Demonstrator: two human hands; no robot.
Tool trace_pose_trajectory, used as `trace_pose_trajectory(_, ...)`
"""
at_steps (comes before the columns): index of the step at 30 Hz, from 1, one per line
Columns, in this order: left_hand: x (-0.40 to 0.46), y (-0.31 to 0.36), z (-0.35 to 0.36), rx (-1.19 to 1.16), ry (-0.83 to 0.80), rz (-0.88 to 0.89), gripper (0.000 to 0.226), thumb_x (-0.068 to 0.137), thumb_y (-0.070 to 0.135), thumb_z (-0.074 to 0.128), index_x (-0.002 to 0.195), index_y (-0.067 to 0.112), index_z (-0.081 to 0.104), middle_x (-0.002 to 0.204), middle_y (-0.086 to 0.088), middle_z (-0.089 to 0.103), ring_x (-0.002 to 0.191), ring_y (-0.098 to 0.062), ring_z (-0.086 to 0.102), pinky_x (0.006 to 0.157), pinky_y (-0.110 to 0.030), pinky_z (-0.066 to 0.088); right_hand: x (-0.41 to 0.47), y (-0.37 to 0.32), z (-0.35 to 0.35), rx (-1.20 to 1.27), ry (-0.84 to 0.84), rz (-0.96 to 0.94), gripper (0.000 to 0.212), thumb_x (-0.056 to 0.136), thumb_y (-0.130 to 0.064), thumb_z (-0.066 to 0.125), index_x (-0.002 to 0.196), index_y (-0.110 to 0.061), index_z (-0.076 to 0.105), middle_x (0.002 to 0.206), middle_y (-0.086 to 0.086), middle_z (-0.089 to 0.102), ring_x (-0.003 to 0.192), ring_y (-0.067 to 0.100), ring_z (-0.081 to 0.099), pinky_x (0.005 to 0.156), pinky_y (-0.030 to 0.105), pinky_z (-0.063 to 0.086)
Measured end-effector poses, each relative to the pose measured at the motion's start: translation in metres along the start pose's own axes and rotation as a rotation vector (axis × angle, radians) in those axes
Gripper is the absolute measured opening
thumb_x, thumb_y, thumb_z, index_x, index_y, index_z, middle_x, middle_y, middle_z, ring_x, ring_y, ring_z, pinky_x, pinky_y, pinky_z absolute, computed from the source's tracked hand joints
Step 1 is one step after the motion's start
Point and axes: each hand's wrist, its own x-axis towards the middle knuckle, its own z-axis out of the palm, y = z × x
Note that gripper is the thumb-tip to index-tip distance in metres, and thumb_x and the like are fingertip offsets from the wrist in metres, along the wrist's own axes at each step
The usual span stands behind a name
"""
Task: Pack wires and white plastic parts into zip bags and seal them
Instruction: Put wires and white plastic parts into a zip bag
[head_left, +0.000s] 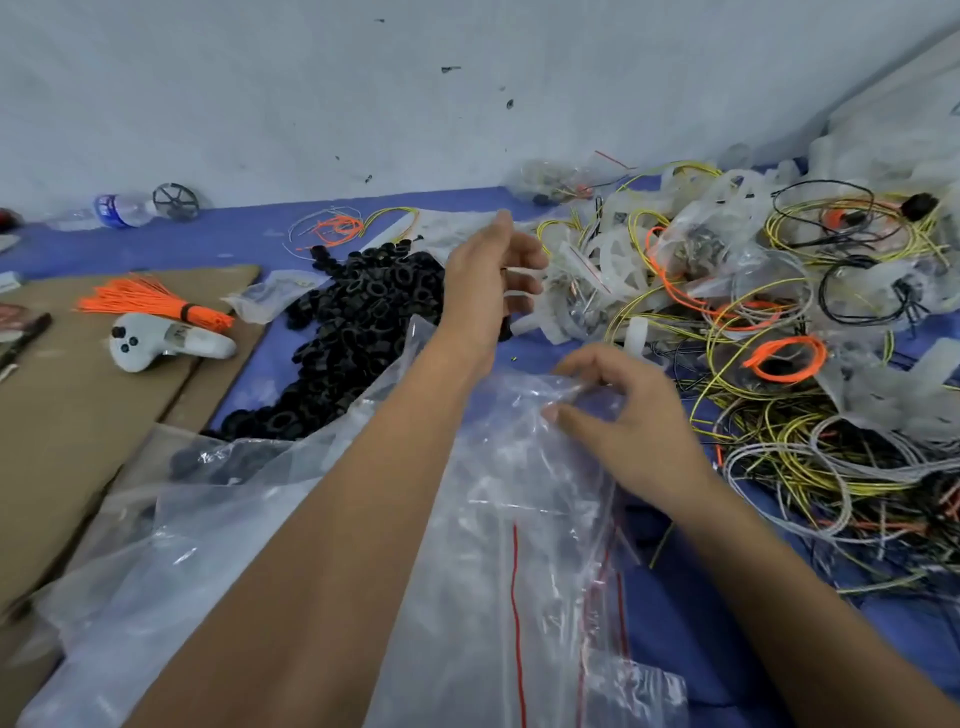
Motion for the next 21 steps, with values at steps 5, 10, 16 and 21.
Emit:
trace_pose_trajectory(5,-0.021,-0.020,0.012,0.268,-0.024,0.162,0.034,0.108,0.024,0.048,0.080,0.011,0.063,0.074,-0.002,0.066,0.058,-0.014,0.055,0.053,-0.022,0.043,0.002,0.006,0.000,0.139,0.061,0.148,0.049,0.075,-0.006,0.087,0.115,-0.018,0.061,0.063,-0.008,0.057,0.057,0.008,0.051,0.061,0.023,0.045)
trace_pose_trajectory(10,-0.042,-0.052,-0.005,0.662,-0.084,0.260,0.038,0.108,0.031,0.047,0.079,0.015,0.066,0.080,-0.003,0.070,0.073,-0.017,0.062,0.073,-0.040,0.051,0.006,0.012,-0.007,0.455,0.225,0.370,0.054,0.075,0.002,0.084,0.121,-0.013,0.060,0.083,0.003,0.068,0.076,0.013,0.064,0.074,0.030,0.058)
trace_pose_trajectory(16,-0.046,-0.046,-0.028,1.248,-0.254,0.394,0.045,0.109,0.034,0.044,0.067,0.018,0.039,0.061,0.000,0.045,0.065,-0.028,0.050,0.062,-0.045,0.042,0.011,0.016,-0.009,0.582,0.410,0.462,0.043,0.081,-0.007,0.083,0.119,-0.004,0.063,0.091,0.007,0.065,0.082,0.017,0.065,0.080,0.029,0.058)
trace_pose_trajectory(21,-0.030,-0.023,-0.026,1.476,-0.121,0.351,0.036,0.109,0.035,0.040,0.078,0.017,0.046,0.077,-0.005,0.052,0.074,-0.031,0.052,0.064,-0.037,0.036,0.011,0.016,-0.011,0.656,0.212,0.558,0.021,0.092,-0.016,0.074,0.106,0.000,0.071,0.090,0.014,0.072,0.079,0.024,0.070,0.073,0.032,0.058)
